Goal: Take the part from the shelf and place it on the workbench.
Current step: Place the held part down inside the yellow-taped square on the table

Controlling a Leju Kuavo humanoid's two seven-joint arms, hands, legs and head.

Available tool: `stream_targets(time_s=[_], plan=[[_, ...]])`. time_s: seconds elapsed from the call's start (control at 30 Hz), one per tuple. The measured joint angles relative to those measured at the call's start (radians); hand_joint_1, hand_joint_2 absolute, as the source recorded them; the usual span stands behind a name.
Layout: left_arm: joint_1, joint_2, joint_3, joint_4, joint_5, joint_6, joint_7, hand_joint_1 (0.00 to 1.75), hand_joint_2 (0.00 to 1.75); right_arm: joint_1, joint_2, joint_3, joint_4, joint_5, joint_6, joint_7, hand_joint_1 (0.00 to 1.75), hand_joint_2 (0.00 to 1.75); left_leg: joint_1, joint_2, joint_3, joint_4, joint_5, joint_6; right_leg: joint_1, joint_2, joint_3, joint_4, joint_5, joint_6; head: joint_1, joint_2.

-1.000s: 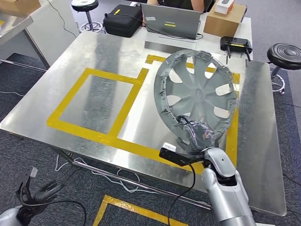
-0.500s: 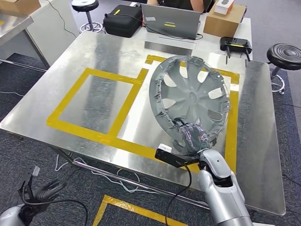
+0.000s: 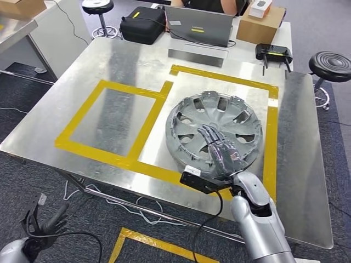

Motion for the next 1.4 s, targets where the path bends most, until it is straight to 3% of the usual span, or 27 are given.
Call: stream_targets(time_s=[0.07, 0.13, 0.17, 0.2, 0.27, 0.3, 0.33, 0.43, 0.5, 0.6, 0.63, 0.67, 0.7, 0.77, 0.83, 0.87, 0.93, 0.97, 1.03, 1.1, 1.13, 1.17, 1.2, 1.23, 1.3, 1.33, 1.4], plan=[[0.004, 0.000, 0.000, 0.000, 0.000, 0.000, 0.002, 0.00, 0.00, 0.009, 0.000, 0.006, -0.016, -0.036, 0.011, -0.020, 0.00, 0.00, 0.001, 0.012, 0.001, -0.003, 0.002, 0.001, -0.002, -0.039, -0.046, 0.121, -0.074, 0.007, 0.004, 0.000], [0.007, 0.000, 0.000, 0.000, 0.000, 0.000, 0.004, 0.00, 0.00, 0.020, 0.000, 0.011, -0.027, -0.048, 0.016, -0.026, 0.00, 0.00, 0.003, 0.023, -0.001, -0.002, 0.004, -0.002, -0.008, -0.052, -0.072, 0.210, -0.109, 0.013, 0.004, 0.000], [0.007, 0.000, 0.000, 0.000, 0.000, 0.000, 0.005, 0.00, 0.00, 0.025, 0.000, 0.013, -0.032, -0.050, 0.017, -0.026, 0.00, 0.00, 0.005, 0.027, -0.003, -0.002, 0.006, -0.005, -0.011, -0.054, -0.059, 0.204, -0.100, 0.017, 0.004, 0.000], [0.007, -0.001, 0.000, 0.000, 0.000, 0.000, 0.005, 0.00, 0.00, 0.027, 0.000, 0.014, -0.036, -0.051, 0.017, -0.027, 0.00, 0.00, 0.008, 0.030, -0.005, -0.002, 0.009, -0.010, -0.014, -0.056, -0.027, 0.159, -0.076, 0.020, 0.004, 0.000], [0.006, 0.001, 0.000, 0.000, 0.000, 0.000, 0.005, 0.00, 0.00, 0.027, 0.000, 0.017, -0.045, -0.052, 0.018, -0.028, 0.00, 0.00, 0.012, 0.033, -0.009, 0.000, 0.015, -0.023, -0.018, -0.059, 0.061, 0.025, -0.033, 0.024, 0.004, 0.000], [0.006, 0.003, 0.000, 0.000, 0.000, 0.000, 0.005, 0.00, 0.00, 0.027, 0.000, 0.019, -0.049, -0.056, 0.019, -0.030, 0.00, 0.00, 0.012, 0.033, -0.011, 0.001, 0.018, -0.031, -0.018, -0.058, 0.088, -0.019, -0.022, 0.020, 0.004, 0.000], [0.006, 0.005, 0.000, 0.000, 0.000, 0.000, 0.005, 0.00, 0.00, 0.026, 0.000, 0.020, -0.052, -0.064, 0.021, -0.034, 0.00, 0.00, 0.012, 0.033, -0.013, 0.003, 0.022, -0.039, -0.017, -0.055, 0.100, -0.040, -0.019, 0.013, 0.003, 0.000], [0.008, 0.008, 0.000, 0.000, 0.000, -0.001, 0.005, 0.00, 0.00, 0.030, 0.000, 0.027, -0.064, -0.096, 0.029, -0.050, 0.00, 0.00, 0.015, 0.032, -0.019, -0.001, 0.034, -0.063, -0.014, -0.050, 0.083, -0.038, -0.009, -0.022, -0.002, 0.000], [0.012, 0.010, 0.000, 0.000, 0.001, -0.004, 0.004, 0.00, 0.00, 0.035, 0.000, 0.041, -0.077, -0.099, 0.030, -0.053, 0.00, 0.00, 0.016, 0.030, -0.037, 0.037, -0.014, -0.069, -0.014, -0.054, 0.070, -0.041, 0.007, -0.042, -0.007, 0.000], [0.014, 0.011, 0.001, 0.001, 0.005, -0.011, -0.001, 0.00, 0.00, 0.050, 0.000, 0.068, -0.097, -0.106, 0.030, -0.054, 0.00, 0.00, 0.011, 0.028, -0.096, 0.222, -0.152, -0.069, -0.008, -0.064, 0.041, -0.044, 0.032, -0.055, -0.016, 0.000], [0.015, 0.011, 0.001, 0.001, 0.006, -0.012, -0.003, 0.00, 0.00, 0.058, 0.000, 0.075, -0.103, -0.114, 0.030, -0.055, 0.00, 0.00, 0.010, 0.028, -0.104, 0.270, -0.174, -0.069, -0.005, -0.070, 0.029, -0.043, 0.040, -0.057, -0.017, 0.000], [0.017, 0.010, 0.001, 0.001, 0.007, -0.013, -0.004, 0.00, 0.00, 0.066, 0.000, 0.081, -0.108, -0.122, 0.030, -0.057, 0.00, 0.00, 0.009, 0.028, -0.097, 0.289, -0.175, -0.068, -0.003, -0.076, 0.018, -0.043, 0.048, -0.057, -0.018, 0.000], [0.018, 0.010, 0.001, 0.002, 0.008, -0.014, -0.006, 0.00, 0.00, 0.076, 0.000, 0.087, -0.114, -0.133, 0.030, -0.059, 0.00, 0.00, 0.009, 0.029, -0.074, 0.273, -0.160, -0.066, -0.001, -0.082, 0.007, -0.043, 0.056, -0.057, -0.018, 0.000], [0.018, 0.010, 0.001, 0.002, 0.009, -0.014, -0.008, 0.00, 0.00, 0.098, 0.002, 0.101, -0.125, -0.163, 0.030, -0.066, 0.00, 0.00, 0.007, 0.049, 0.021, 0.163, -0.119, -0.063, 0.001, -0.095, -0.010, -0.041, 0.070, -0.051, -0.020, 0.000], [0.011, 0.006, 0.001, 0.000, 0.010, -0.009, -0.009, 0.00, 0.00, 0.130, 0.006, 0.116, -0.130, -0.193, 0.015, -0.072, 0.00, 0.00, 0.002, 0.076, 0.105, 0.045, -0.112, -0.057, 0.006, -0.113, -0.017, -0.039, 0.081, -0.040, -0.023, 0.000], [0.008, 0.001, 0.001, -0.003, 0.011, -0.005, -0.009, 0.00, 0.00, 0.147, 0.008, 0.121, -0.124, -0.202, 0.001, -0.073, 0.00, 0.00, -0.001, 0.081, 0.122, 0.017, -0.116, -0.051, 0.008, -0.124, -0.017, -0.040, 0.087, -0.034, -0.025, 0.000], [0.014, -0.014, 0.001, -0.015, 0.015, 0.001, -0.005, 0.00, 0.00, 0.174, 0.009, 0.123, -0.084, -0.197, -0.043, -0.069, 0.00, 0.00, -0.004, 0.065, 0.114, 0.005, -0.107, -0.033, 0.006, -0.140, -0.015, -0.045, 0.097, -0.021, -0.024, 0.000], [0.021, -0.021, 0.002, -0.024, 0.018, 0.003, -0.001, 0.00, 0.00, 0.184, 0.009, 0.119, -0.050, -0.182, -0.071, -0.064, 0.00, 0.00, -0.004, 0.056, 0.107, 0.005, -0.099, -0.024, 0.003, -0.133, -0.018, -0.040, 0.087, -0.014, -0.024, 0.000], [0.030, -0.039, 0.002, -0.045, 0.021, 0.005, 0.009, 0.00, 0.00, 0.201, 0.008, 0.102, 0.037, -0.130, -0.135, -0.052, 0.00, 0.00, -0.003, 0.038, 0.089, 0.004, -0.079, -0.010, -0.001, -0.095, -0.039, 0.024, 0.016, -0.003, -0.023, 0.000], [0.032, -0.056, 0.002, -0.063, 0.023, 0.005, 0.015, 0.00, 0.00, 0.210, 0.006, 0.081, 0.123, -0.085, -0.192, -0.042, 0.00, 0.00, -0.007, 0.015, 0.062, 0.005, -0.058, -0.002, 0.001, -0.068, -0.074, 0.155, -0.077, -0.001, -0.022, 0.000], [0.034, -0.061, 0.002, -0.070, 0.025, 0.005, 0.018, 0.00, 0.00, 0.212, 0.004, 0.071, 0.166, -0.069, -0.215, -0.033, 0.00, 0.00, -0.010, 0.005, 0.048, 0.005, -0.048, 0.000, 0.002, -0.064, -0.084, 0.211, -0.104, -0.004, -0.022, 0.000], [0.037, -0.067, 0.002, -0.077, 0.027, 0.003, 0.022, 0.00, 0.00, 0.211, 0.002, 0.058, 0.215, -0.050, -0.239, -0.016, 0.00, 0.00, -0.013, -0.005, 0.036, 0.006, -0.038, 0.002, 0.004, -0.063, -0.078, 0.232, -0.107, -0.008, -0.022, 0.000], [0.041, -0.072, 0.002, -0.085, 0.028, 0.002, 0.025, 0.00, 0.00, 0.208, -0.001, 0.042, 0.274, -0.031, -0.261, 0.007, 0.00, 0.00, -0.015, -0.016, 0.024, 0.006, -0.029, 0.002, 0.006, -0.061, -0.052, 0.217, -0.093, -0.014, -0.023, 0.000], [0.044, -0.075, 0.001, -0.092, 0.030, 0.000, 0.028, 0.00, 0.00, 0.204, -0.005, 0.026, 0.333, -0.012, -0.281, 0.030, 0.00, 0.00, -0.016, -0.027, 0.014, 0.006, -0.019, 0.002, 0.009, -0.055, -0.009, 0.167, -0.069, -0.021, -0.023, 0.000], [0.046, -0.082, -0.002, -0.108, 0.031, -0.001, 0.032, 0.00, 0.00, 0.194, -0.020, -0.008, 0.462, 0.015, -0.305, 0.069, 0.00, 0.00, -0.016, -0.051, -0.004, 0.006, -0.001, -0.002, 0.012, -0.019, 0.091, 0.025, -0.044, -0.036, -0.024, 0.000], [0.044, -0.084, -0.005, -0.115, 0.028, 0.000, 0.036, 0.00, 0.00, 0.191, -0.029, -0.025, 0.522, 0.019, -0.300, 0.085, 0.00, 0.00, -0.015, -0.062, -0.011, 0.005, 0.008, -0.006, 0.012, -0.002, 0.123, -0.026, -0.042, -0.040, -0.024, 0.000], [0.036, -0.087, -0.020, -0.123, 0.017, 0.008, 0.049, 0.00, 0.00, 0.192, -0.048, -0.062, 0.640, 0.003, -0.251, 0.130, 0.00, 0.00, -0.009, -0.083, -0.018, -0.001, 0.028, -0.018, 0.015, 0.007, 0.141, -0.064, -0.042, -0.042, -0.023, 0.000]])
